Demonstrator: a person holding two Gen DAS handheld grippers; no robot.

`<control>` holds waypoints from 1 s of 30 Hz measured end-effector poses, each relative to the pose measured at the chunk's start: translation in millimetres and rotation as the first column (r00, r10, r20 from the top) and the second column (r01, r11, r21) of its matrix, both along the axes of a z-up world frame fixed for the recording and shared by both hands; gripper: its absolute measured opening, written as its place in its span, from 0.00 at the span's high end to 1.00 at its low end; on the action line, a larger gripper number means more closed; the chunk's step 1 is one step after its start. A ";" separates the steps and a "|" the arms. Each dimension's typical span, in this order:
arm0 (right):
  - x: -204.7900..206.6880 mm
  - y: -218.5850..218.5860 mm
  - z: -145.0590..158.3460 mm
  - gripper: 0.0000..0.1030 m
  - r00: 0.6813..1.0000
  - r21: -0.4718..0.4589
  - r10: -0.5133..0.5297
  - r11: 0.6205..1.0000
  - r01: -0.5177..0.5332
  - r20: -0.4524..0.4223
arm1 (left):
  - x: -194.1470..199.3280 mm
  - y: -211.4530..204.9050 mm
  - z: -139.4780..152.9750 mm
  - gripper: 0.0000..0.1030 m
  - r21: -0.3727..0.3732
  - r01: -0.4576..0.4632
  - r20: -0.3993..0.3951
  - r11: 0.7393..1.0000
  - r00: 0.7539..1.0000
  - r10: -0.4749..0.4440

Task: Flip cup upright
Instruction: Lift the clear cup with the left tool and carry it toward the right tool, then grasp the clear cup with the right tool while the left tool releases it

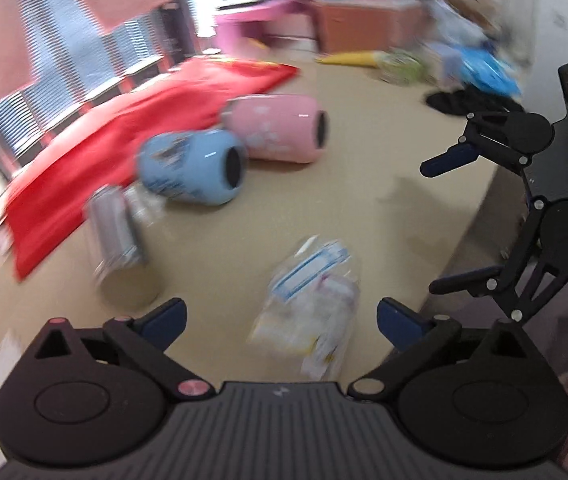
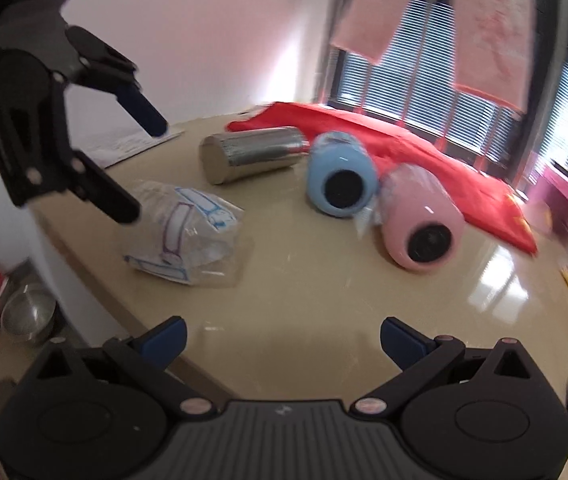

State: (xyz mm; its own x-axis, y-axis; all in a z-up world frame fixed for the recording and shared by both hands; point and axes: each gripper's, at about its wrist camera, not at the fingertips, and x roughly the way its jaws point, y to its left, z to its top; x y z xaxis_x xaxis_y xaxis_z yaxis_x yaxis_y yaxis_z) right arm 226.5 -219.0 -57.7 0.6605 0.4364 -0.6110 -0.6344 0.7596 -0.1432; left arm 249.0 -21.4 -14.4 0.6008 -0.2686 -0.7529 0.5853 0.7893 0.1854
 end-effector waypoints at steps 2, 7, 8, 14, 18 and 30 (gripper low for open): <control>4.5 10.5 5.7 0.00 0.997 -0.056 0.075 0.996 -0.074 0.009 | -13.2 17.0 -2.6 0.00 -0.039 -0.059 -0.008 0.997 0.998 0.059; 17.1 46.8 24.0 0.00 0.956 -0.234 0.293 0.930 -0.284 0.000 | -35.2 42.0 -12.5 0.00 -0.060 -0.176 -0.017 0.983 0.984 0.175; 20.4 56.2 28.3 0.00 0.941 -0.281 0.339 0.902 -0.328 -0.010 | -37.4 47.8 -13.9 0.00 -0.071 -0.197 -0.017 0.978 0.980 0.196; 29.6 108.2 42.4 0.00 0.840 -0.460 0.526 0.719 -0.521 -0.131 | -40.0 78.6 -23.0 0.00 -0.145 -0.312 -0.004 0.939 0.949 0.314; 34.6 139.9 40.9 0.00 0.775 -0.539 0.592 0.588 -0.604 -0.221 | -37.8 83.4 -29.3 0.00 -0.161 -0.318 -0.026 0.934 0.948 0.318; 65.9 172.0 32.8 0.32 0.767 -0.478 0.495 0.601 -0.641 -0.407 | -43.0 86.0 -33.8 0.00 -0.154 -0.274 -0.015 0.949 0.961 0.275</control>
State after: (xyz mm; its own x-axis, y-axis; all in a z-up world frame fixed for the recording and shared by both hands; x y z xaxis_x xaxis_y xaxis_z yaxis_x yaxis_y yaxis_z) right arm 292.4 -47.1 -24.9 0.2224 0.2056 -0.9530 -0.9749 0.0520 -0.2163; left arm 206.0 64.5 -48.2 0.6724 -0.2048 -0.7113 0.3414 0.9385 0.0526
